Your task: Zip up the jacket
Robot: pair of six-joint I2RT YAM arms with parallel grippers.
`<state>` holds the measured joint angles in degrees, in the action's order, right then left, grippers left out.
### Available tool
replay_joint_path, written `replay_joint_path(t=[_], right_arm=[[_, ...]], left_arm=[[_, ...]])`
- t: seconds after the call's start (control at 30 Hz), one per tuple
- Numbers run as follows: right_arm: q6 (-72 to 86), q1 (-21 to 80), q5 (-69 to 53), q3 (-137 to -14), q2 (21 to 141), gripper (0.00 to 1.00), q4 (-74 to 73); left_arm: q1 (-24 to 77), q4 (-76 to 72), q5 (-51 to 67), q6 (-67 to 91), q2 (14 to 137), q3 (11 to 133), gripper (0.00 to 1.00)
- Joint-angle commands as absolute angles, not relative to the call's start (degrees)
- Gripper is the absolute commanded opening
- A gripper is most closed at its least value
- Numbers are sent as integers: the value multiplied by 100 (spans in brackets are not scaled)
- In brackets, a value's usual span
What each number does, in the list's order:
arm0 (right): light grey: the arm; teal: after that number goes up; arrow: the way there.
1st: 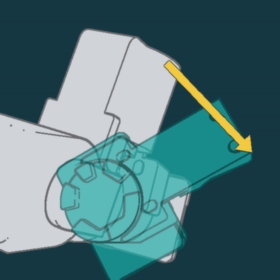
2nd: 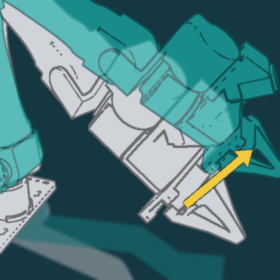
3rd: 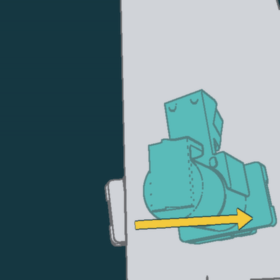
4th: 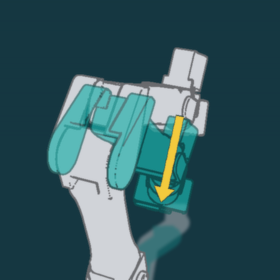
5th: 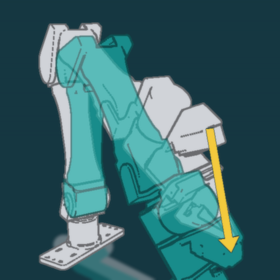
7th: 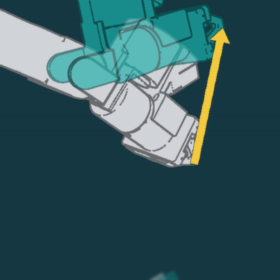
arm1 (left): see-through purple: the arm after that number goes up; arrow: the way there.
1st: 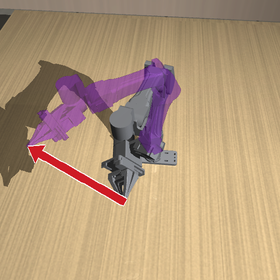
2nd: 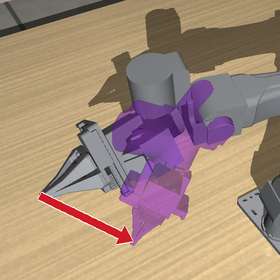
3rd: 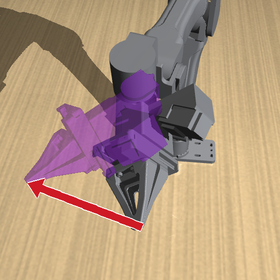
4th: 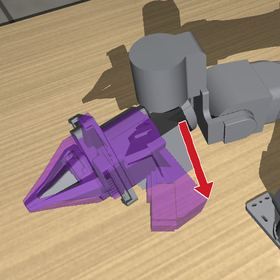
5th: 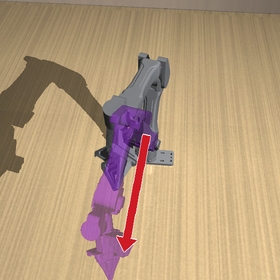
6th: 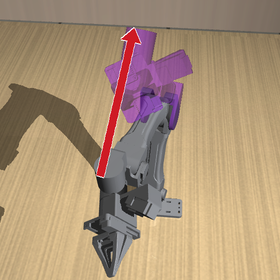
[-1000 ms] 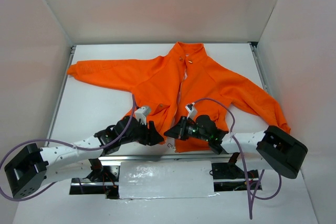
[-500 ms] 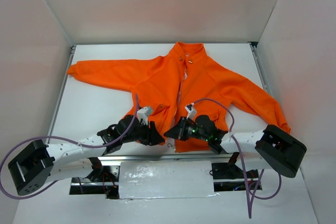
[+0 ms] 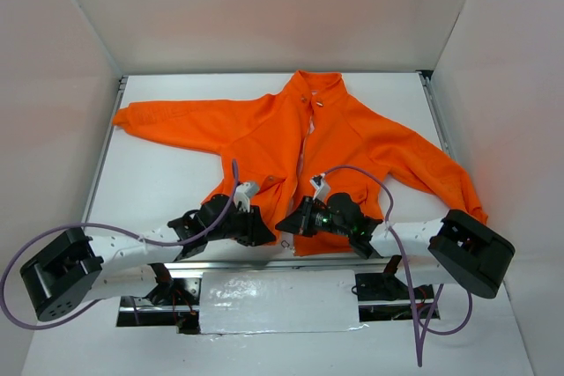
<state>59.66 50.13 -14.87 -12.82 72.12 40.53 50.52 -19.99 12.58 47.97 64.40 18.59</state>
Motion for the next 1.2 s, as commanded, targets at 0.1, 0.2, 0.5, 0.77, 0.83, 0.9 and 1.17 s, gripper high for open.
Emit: replay_joint_path(t=[0.1, 0.2, 0.5, 0.77, 0.83, 0.9, 1.17], right_arm=[[5862, 5045, -1591, -1520, 7110, 0, 4087], [5862, 5045, -1608, -1538, 7163, 0, 4096], [5766, 4896, -1513, -1644, 6892, 54, 3552], [5028, 4773, -203, -2309, 5328, 76, 355], [4747, 4772, -36, -2608, 5309, 75, -446], [4563, 4781, -9, -2820, 5466, 73, -938], [4561, 5422, 1175, -3691, 5958, 64, -2978]], left_arm=[[5027, -2592, 1617, 4693, 6574, 1819, 12], [5027, -2724, 1757, 4737, 6679, 1846, 0], [4975, -3313, 1715, 5132, 6821, 1723, 0], [4922, -2831, 426, 5800, 5881, 1424, 0], [4931, -2558, 116, 6081, 5486, 1380, 0], [4922, -2461, -148, 6370, 5135, 1310, 0], [4939, -1646, -431, 6689, 4763, 1642, 0]])
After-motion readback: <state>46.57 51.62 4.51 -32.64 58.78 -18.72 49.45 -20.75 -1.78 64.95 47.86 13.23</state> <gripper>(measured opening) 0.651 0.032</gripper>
